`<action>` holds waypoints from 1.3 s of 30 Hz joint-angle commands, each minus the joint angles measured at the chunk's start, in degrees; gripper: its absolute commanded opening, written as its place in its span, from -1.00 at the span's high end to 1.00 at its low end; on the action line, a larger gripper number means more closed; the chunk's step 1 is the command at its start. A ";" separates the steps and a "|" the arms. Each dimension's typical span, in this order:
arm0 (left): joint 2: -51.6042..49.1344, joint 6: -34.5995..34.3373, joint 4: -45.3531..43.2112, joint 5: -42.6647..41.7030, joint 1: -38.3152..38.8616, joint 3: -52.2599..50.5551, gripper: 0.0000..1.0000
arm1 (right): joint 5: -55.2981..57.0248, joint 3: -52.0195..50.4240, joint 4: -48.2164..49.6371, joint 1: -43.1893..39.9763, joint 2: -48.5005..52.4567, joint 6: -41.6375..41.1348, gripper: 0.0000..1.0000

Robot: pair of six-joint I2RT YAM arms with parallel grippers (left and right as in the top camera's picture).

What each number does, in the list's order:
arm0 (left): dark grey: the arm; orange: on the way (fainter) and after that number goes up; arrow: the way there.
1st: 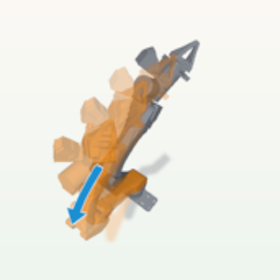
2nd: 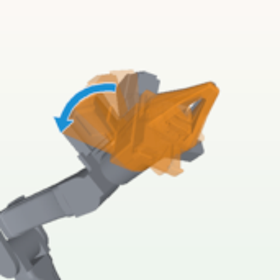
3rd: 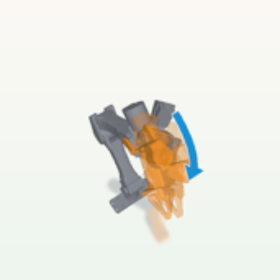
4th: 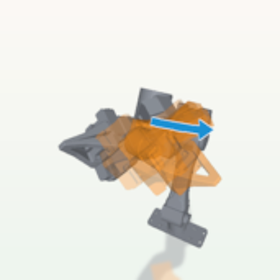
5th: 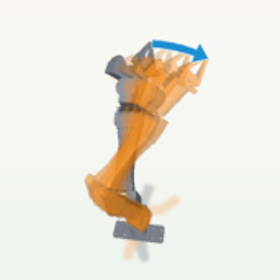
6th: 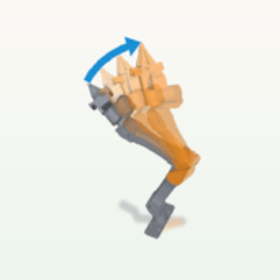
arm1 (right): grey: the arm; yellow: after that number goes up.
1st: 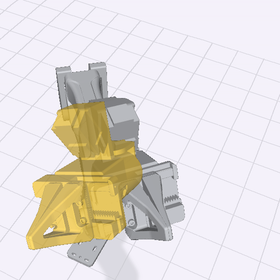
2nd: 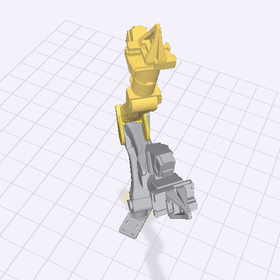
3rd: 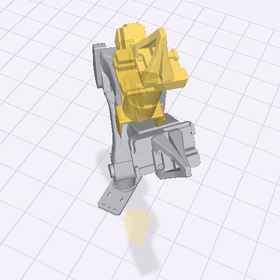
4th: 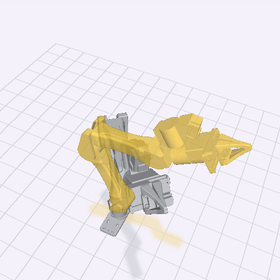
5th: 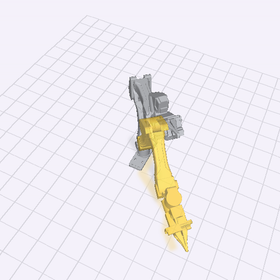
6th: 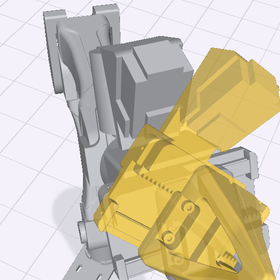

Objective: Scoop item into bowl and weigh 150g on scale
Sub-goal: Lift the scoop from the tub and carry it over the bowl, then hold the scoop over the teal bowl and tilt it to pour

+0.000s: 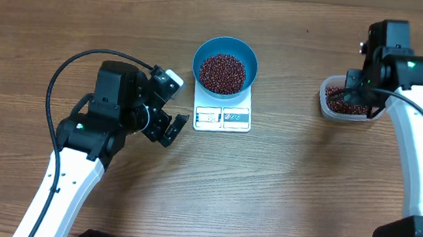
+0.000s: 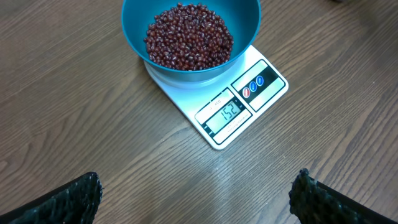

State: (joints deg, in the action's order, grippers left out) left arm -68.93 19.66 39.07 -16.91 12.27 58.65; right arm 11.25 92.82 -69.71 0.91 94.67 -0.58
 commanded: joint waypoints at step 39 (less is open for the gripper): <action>-0.39 -0.57 -0.09 0.42 -0.24 0.87 -0.99 | -18.43 7.58 16.96 24.55 14.84 -1.62 0.93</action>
State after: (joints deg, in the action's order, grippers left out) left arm -68.93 19.66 39.07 -16.91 12.27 58.65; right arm -7.68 99.74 -53.49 25.39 108.18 -1.32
